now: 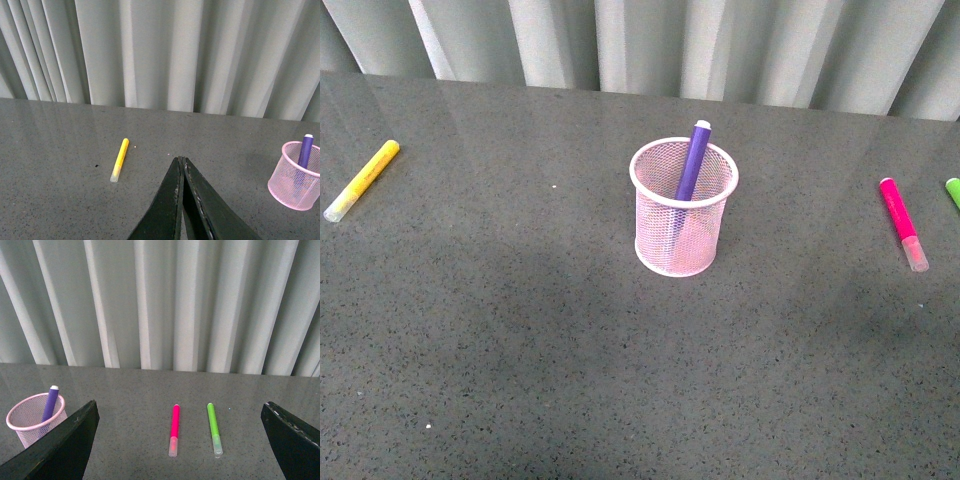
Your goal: Insert purple and pink pens into pink cup
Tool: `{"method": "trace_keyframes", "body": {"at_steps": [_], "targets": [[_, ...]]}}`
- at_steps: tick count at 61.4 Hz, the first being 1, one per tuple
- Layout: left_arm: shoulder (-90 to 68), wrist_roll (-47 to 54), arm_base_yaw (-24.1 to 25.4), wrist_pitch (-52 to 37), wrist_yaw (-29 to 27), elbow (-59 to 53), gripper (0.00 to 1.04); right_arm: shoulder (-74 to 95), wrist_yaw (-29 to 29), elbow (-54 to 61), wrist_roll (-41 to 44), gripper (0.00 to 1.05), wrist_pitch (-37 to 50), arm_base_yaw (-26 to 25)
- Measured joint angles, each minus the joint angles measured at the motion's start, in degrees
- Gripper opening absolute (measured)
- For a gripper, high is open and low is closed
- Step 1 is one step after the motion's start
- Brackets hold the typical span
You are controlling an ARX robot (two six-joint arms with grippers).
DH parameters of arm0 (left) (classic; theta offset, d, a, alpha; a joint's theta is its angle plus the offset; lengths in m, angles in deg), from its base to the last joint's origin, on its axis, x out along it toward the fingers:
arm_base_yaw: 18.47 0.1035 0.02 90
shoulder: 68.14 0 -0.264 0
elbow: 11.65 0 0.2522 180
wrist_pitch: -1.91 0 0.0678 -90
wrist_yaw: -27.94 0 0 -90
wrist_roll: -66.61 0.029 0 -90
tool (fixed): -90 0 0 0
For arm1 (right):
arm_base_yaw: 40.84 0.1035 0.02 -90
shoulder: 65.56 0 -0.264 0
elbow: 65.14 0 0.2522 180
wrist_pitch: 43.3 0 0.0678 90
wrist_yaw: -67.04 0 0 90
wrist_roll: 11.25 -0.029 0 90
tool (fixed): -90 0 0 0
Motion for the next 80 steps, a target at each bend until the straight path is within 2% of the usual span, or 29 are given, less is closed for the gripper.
{"method": "trace_keyframes", "body": {"at_steps": [7, 20, 21, 25, 28, 31, 35, 41, 53, 59, 80], "targets": [[0.0, 0.0, 0.0, 0.0, 0.0, 0.0, 0.04, 0.0, 0.0, 0.0, 0.0, 0.98, 0.0, 0.0], [0.0, 0.0, 0.0, 0.0, 0.0, 0.0, 0.43, 0.1, 0.3, 0.0, 0.0, 0.98, -0.1, 0.0], [0.0, 0.0, 0.0, 0.0, 0.0, 0.0, 0.46, 0.5, 1.2, -0.2, -0.3, 0.98, -0.8, 0.3], [0.0, 0.0, 0.0, 0.0, 0.0, 0.0, 0.57, 8.5, 11.8, -5.1, -2.9, 0.98, -12.8, 1.6], [0.0, 0.0, 0.0, 0.0, 0.0, 0.0, 0.66, 16.6, 14.2, -7.3, -3.2, 0.98, -15.7, -1.1], [0.0, 0.0, 0.0, 0.0, 0.0, 0.0, 0.75, 22.6, 12.9, -8.2, -3.1, 0.98, -14.2, -4.0], [0.0, 0.0, 0.0, 0.0, 0.0, 0.0, 0.86, 32.5, 9.2, -9.6, -1.0, 0.98, -7.4, -8.6], [0.1, 0.0, 0.0, 0.0, 0.0, 0.0, 1.0, 45.2, 6.5, -13.6, 2.7, 0.98, 1.7, -11.1], [0.1, 0.0, 0.0, 0.0, 0.0, 0.0, 0.98, 69.9, 2.2, -25.1, 5.4, 0.98, 8.7, -11.5], [0.1, 0.0, 0.0, 0.0, 0.0, 0.0, 0.98, 80.1, 1.0, -31.1, 4.4, 0.98, 8.8, -10.7], [0.1, 0.0, 0.0, 0.0, 0.0, 0.0, 0.98, 101.4, 2.0, -48.0, -2.8, 0.98, 9.0, -6.1]]}}
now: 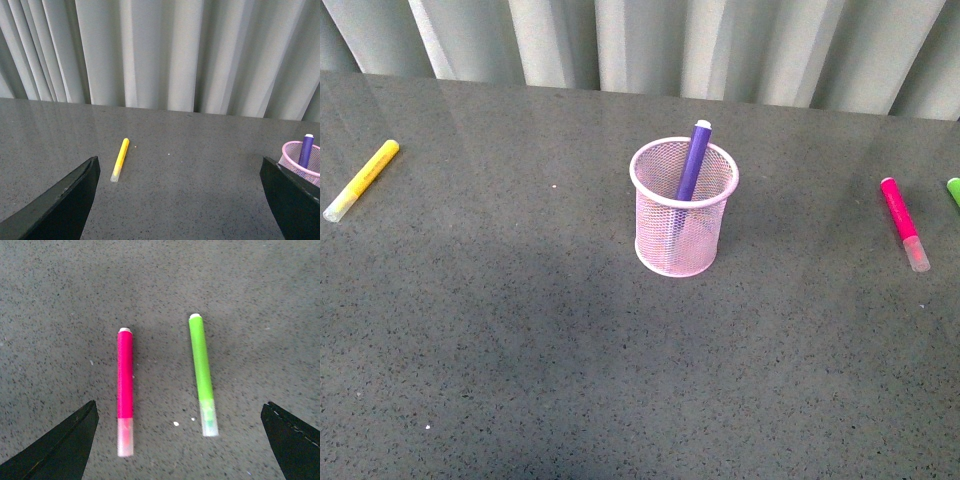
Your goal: Insert purple and pink pens into pink cup
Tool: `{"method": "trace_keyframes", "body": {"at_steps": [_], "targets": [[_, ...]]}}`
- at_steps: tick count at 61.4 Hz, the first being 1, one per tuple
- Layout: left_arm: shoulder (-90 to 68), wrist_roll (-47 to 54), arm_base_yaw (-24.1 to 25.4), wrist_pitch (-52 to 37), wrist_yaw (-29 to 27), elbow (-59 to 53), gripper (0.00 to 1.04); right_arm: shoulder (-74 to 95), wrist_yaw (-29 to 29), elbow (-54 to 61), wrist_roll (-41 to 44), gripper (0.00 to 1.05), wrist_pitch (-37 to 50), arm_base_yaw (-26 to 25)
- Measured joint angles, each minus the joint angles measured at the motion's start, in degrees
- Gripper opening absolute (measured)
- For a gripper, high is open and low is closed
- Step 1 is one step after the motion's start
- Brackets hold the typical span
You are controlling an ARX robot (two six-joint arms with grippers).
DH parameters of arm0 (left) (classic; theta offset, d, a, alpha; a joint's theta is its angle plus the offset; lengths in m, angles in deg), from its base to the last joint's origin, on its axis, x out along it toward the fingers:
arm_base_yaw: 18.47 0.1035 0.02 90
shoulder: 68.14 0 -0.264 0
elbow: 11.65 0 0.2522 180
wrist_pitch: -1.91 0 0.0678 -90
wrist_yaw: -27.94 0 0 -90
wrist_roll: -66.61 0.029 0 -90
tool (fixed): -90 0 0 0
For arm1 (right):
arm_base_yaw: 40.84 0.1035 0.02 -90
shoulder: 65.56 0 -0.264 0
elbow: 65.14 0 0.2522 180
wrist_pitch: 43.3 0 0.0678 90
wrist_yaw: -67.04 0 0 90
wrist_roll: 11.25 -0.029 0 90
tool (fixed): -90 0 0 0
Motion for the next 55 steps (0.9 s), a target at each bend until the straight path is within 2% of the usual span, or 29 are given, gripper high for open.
{"method": "trace_keyframes", "body": {"at_steps": [23, 55], "targets": [[0.0, 0.0, 0.0, 0.0, 0.0, 0.0, 0.98, 13.2, 1.1, -13.3, -4.1, 0.98, -2.8, 3.2], [0.0, 0.0, 0.0, 0.0, 0.0, 0.0, 0.98, 23.4, 2.4, -20.4, -4.1, 0.98, -3.3, 5.6]]}}
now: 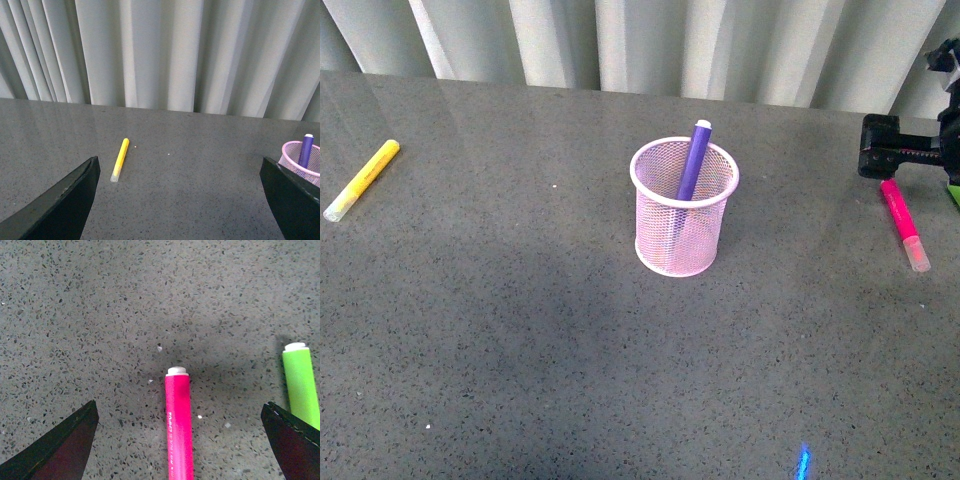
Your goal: Insert purple and pink pens into pink cup
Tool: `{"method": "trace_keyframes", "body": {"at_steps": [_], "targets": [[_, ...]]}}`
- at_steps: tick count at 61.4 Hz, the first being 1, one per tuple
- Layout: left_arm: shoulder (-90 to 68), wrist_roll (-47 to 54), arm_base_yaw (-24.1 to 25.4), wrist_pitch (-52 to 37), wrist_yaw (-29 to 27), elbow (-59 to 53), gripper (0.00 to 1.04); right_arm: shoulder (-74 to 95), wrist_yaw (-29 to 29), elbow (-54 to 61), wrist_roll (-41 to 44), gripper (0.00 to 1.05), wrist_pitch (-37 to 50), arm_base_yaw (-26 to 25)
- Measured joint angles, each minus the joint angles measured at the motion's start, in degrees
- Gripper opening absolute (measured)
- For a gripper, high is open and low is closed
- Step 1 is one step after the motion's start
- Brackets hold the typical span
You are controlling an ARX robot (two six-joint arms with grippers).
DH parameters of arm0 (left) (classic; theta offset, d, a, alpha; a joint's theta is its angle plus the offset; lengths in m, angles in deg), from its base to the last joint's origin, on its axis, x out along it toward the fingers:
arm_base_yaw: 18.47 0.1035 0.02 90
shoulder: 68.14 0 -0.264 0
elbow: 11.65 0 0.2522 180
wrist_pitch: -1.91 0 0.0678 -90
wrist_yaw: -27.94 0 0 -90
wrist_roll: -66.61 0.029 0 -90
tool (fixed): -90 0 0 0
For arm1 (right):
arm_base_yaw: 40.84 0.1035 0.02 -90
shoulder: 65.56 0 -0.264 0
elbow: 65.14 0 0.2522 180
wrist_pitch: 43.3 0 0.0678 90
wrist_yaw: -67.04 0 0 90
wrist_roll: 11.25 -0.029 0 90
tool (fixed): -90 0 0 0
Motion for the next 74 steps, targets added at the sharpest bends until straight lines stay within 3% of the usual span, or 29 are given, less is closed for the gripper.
{"method": "trace_keyframes", "body": {"at_steps": [62, 74], "targets": [[0.0, 0.0, 0.0, 0.0, 0.0, 0.0, 0.98, 6.4, -0.2, -4.7, -0.4, 0.98, -0.8, 0.8], [0.0, 0.0, 0.0, 0.0, 0.0, 0.0, 0.98, 7.1, -1.6, -5.7, 1.0, 0.71, -0.9, 1.3]]}}
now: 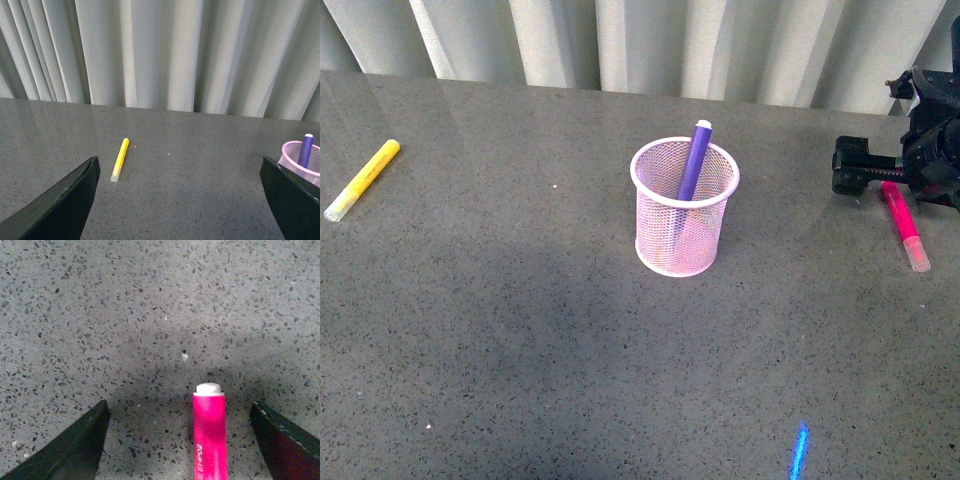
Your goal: Insert purple and pink pens into pink cup
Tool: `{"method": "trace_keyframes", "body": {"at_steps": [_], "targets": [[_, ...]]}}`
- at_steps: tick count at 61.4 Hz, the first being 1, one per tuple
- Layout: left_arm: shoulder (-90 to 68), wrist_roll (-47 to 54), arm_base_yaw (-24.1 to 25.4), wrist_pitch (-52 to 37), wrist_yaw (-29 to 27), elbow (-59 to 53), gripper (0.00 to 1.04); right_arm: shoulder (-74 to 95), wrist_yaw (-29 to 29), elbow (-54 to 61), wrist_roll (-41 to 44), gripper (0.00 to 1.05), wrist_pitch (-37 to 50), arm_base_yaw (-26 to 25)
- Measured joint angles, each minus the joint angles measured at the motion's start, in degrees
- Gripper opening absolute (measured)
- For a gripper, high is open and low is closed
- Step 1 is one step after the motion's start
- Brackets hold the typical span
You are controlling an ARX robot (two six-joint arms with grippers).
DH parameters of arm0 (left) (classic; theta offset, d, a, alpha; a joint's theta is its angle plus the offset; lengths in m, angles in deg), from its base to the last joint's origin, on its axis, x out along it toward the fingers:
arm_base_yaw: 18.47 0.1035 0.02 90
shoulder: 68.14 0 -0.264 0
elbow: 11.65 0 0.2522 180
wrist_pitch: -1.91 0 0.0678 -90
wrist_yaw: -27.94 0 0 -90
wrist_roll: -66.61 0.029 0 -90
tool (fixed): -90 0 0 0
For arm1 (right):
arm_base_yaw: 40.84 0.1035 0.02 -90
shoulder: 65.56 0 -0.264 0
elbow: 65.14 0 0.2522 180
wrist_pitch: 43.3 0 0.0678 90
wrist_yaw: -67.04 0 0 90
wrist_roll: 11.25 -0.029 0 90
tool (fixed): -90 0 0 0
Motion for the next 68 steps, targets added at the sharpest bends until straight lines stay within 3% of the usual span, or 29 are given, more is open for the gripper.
{"method": "trace_keyframes", "body": {"at_steps": [10, 25, 42, 55, 68], "targets": [[0.0, 0.0, 0.0, 0.0, 0.0, 0.0, 0.98, 0.1, -1.5, -0.2, 0.5, 0.43, -0.5, 0.5], [0.0, 0.0, 0.0, 0.0, 0.0, 0.0, 0.98, -0.6, -1.1, 1.6, 0.1, 0.12, 2.0, 0.3], [0.0, 0.0, 0.0, 0.0, 0.0, 0.0, 0.98, -4.4, 1.7, 8.5, -2.1, 0.12, 10.3, 0.6], [0.0, 0.0, 0.0, 0.0, 0.0, 0.0, 0.98, -10.4, 4.3, 11.2, 4.3, 0.12, 21.1, 3.3], [0.0, 0.0, 0.0, 0.0, 0.0, 0.0, 0.98, -15.8, 2.8, 11.4, 13.6, 0.12, 34.1, 10.4]]}}
